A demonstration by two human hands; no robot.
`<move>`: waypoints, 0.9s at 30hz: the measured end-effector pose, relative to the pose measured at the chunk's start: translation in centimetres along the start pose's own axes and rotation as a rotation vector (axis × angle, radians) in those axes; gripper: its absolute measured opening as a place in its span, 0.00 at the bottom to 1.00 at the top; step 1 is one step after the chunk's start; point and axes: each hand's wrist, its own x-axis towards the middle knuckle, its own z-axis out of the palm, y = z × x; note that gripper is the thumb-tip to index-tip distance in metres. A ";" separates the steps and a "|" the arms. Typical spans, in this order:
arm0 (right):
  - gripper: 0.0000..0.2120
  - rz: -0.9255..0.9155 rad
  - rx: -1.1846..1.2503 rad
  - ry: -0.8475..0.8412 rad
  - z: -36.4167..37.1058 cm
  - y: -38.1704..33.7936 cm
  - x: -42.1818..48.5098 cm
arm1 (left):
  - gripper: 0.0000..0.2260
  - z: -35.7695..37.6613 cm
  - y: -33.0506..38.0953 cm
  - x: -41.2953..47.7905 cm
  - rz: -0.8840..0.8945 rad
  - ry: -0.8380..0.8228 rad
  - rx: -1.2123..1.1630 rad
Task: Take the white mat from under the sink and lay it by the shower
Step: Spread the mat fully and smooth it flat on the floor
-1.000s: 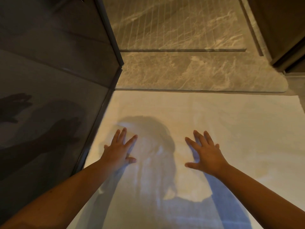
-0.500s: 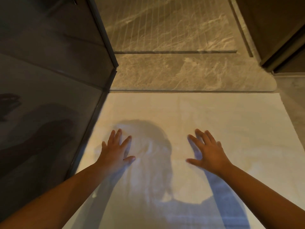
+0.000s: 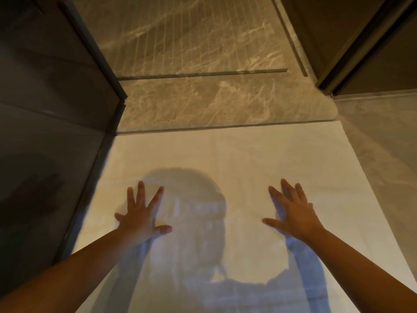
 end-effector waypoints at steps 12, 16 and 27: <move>0.44 -0.007 -0.017 -0.009 0.0 -0.7 0.4 | 0.49 -1.5 -0.4 -0.2 0.014 -0.039 0.006; 0.44 -0.004 -0.032 -0.022 -0.2 -0.9 0.4 | 0.49 -1.5 -0.4 -0.1 0.012 -0.037 0.010; 0.44 0.002 -0.034 -0.044 -0.1 -1.0 0.2 | 0.50 -1.0 -1.1 0.5 0.037 -0.026 0.016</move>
